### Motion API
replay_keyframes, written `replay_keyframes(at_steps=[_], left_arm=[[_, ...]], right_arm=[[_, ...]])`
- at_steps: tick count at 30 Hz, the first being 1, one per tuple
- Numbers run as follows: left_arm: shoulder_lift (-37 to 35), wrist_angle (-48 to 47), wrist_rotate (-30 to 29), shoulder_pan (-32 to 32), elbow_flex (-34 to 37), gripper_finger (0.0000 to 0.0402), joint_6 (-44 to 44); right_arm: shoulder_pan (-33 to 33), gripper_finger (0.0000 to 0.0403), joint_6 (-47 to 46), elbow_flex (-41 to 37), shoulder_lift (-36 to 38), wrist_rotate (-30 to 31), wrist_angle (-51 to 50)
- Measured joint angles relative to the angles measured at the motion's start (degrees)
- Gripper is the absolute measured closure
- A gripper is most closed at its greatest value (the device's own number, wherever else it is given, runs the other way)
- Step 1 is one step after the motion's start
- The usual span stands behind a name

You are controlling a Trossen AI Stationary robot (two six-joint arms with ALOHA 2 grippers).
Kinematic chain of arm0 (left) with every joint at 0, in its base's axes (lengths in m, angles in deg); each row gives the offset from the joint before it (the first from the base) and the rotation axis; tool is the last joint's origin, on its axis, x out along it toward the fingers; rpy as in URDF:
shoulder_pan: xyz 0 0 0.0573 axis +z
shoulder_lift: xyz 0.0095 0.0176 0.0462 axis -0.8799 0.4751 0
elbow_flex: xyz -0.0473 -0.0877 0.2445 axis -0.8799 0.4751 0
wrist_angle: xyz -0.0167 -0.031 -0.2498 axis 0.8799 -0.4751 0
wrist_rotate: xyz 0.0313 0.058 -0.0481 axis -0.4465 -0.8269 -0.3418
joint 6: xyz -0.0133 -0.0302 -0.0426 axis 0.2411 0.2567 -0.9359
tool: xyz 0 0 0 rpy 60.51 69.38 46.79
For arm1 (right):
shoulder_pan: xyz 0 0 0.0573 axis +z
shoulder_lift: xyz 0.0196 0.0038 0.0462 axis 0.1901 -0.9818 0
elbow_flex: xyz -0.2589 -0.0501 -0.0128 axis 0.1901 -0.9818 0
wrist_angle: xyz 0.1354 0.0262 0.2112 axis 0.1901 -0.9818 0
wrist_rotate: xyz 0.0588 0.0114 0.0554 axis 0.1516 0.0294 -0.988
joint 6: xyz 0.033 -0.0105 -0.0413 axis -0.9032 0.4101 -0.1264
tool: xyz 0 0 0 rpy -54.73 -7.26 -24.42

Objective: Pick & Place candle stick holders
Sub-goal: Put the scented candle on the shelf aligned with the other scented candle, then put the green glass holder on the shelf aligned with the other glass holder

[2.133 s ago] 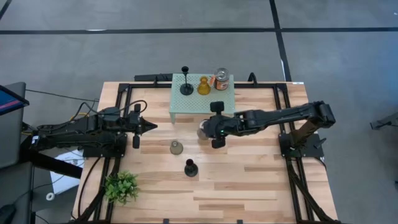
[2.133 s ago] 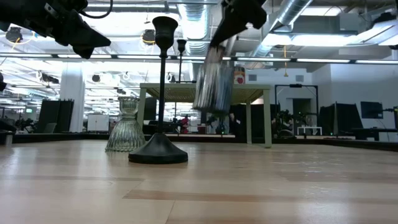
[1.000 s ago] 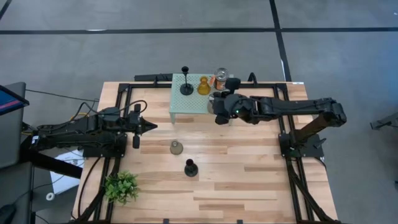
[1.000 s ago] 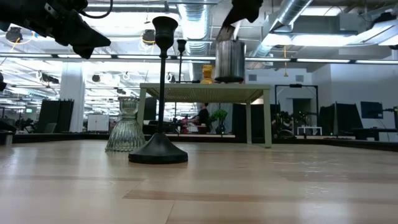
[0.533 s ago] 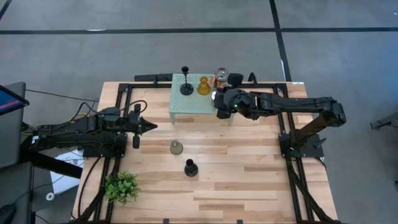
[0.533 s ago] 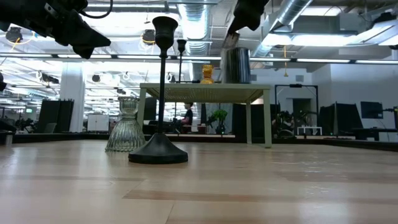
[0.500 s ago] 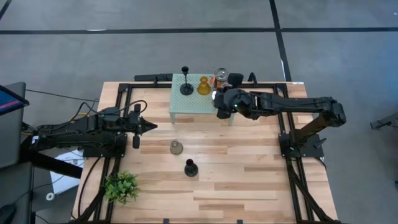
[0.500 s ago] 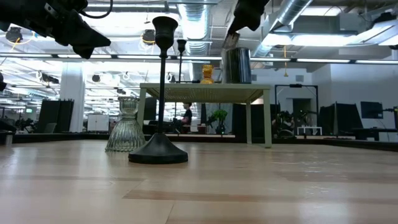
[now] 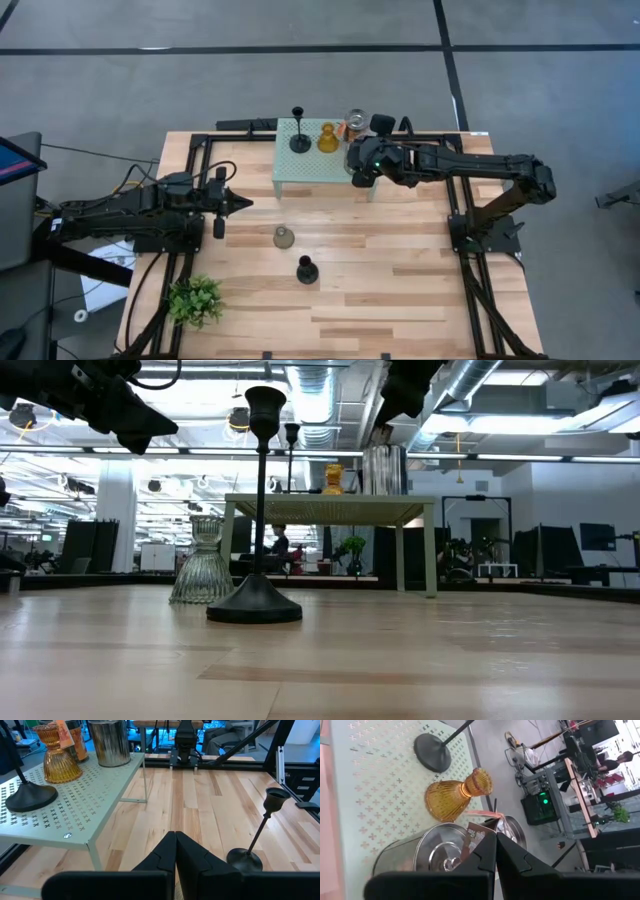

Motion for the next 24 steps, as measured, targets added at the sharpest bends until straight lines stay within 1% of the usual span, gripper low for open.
replay_keyframes(at_steps=[8, 11, 14, 20, 24], left_arm=[[0.0, 0.0, 0.0, 0.0, 0.0, 0.0394, 0.0], [0.0, 0.0, 0.0, 0.0, 0.0, 0.0394, 0.0], [0.0, 0.0, 0.0, 0.0, 0.0, 0.0394, 0.0], [0.0, 0.0, 0.0, 0.0, 0.0, 0.0394, 0.0], [0.0, 0.0, 0.0, 0.0, 0.0, 0.0394, 0.0]], right_arm=[[0.0, 0.0402, -0.2, 0.0, 0.0, 0.0, 0.8], [0.1, 0.0394, -0.2, 0.0, 0.0, -0.1, 0.8], [0.2, 0.0376, 0.0, 0.0, 0.0, -0.1, 1.1], [0.2, 0.0324, 0.0, 0.0, 0.0, -0.1, 1.1], [0.3, 0.0295, 1.5, 0.0, 0.0, 1.6, 1.1]])
